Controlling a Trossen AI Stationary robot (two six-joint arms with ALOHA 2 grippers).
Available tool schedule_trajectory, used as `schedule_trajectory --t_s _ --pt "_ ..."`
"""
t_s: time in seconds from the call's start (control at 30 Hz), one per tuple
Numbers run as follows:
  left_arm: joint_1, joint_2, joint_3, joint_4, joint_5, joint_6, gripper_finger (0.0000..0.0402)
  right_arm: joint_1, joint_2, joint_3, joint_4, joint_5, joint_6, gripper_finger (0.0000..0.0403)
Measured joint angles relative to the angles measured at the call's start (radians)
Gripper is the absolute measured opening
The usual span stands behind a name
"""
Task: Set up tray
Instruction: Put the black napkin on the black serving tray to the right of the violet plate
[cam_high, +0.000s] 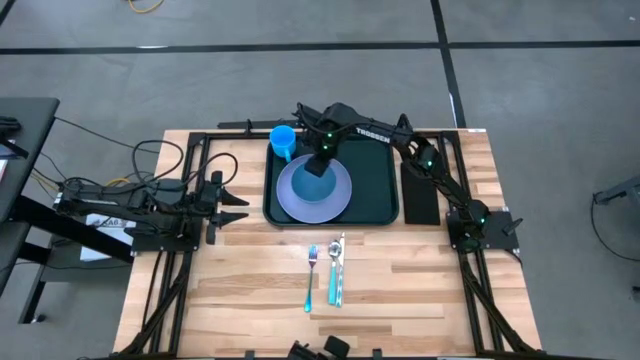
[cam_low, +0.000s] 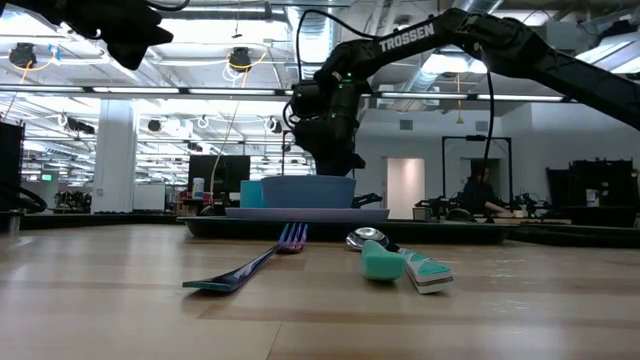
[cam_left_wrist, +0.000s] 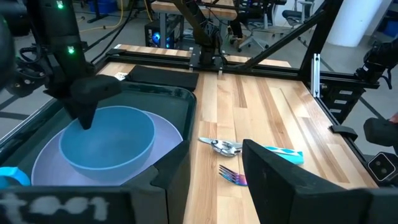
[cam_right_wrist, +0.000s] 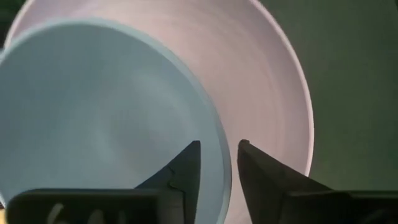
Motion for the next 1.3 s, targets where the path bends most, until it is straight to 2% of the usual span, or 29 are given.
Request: schedule_trajectory --t_s 0.23,0.47,0.6,0.9,0.97,1.13,1.3 --pt "0.0 0.0 0.0 -0.01 0.0 0.0 0.0133 0.0 -0.002 0.005 -0.012 -0.002 -0.025 0.0162" --pt "0.0 0.0 0.0 -0.01 0.0 0.0 0.0133 0.007 -0.051 0.005 -0.014 -0.002 -0.091 0.0196" --pt "0.0 0.0 0.0 -0.01 0.0 -0.001 0.0133 0.008 -0.109 0.005 -0.032 -0.001 -0.114 0.0206" --pt "0.0 0.0 0.0 -0.009 0.0 -0.001 0.0133 0.007 -0.324 0.0 -0.284 0.007 -0.202 0.0201" --pt "0.0 0.0 0.0 -0.01 0.002 -0.011 0.0133 0.013 -0.372 -0.01 -0.271 0.01 -0.178 0.0197" --pt "0.0 0.0 0.0 -0.01 0.031 -0.044 0.0133 0.066 -0.541 -0.136 -0.277 0.028 -0.158 0.0187" --pt "0.0 0.002 0.0 -0.01 0.095 -0.063 0.0133 0.137 -0.748 -0.438 -0.172 0.029 -0.126 0.0176"
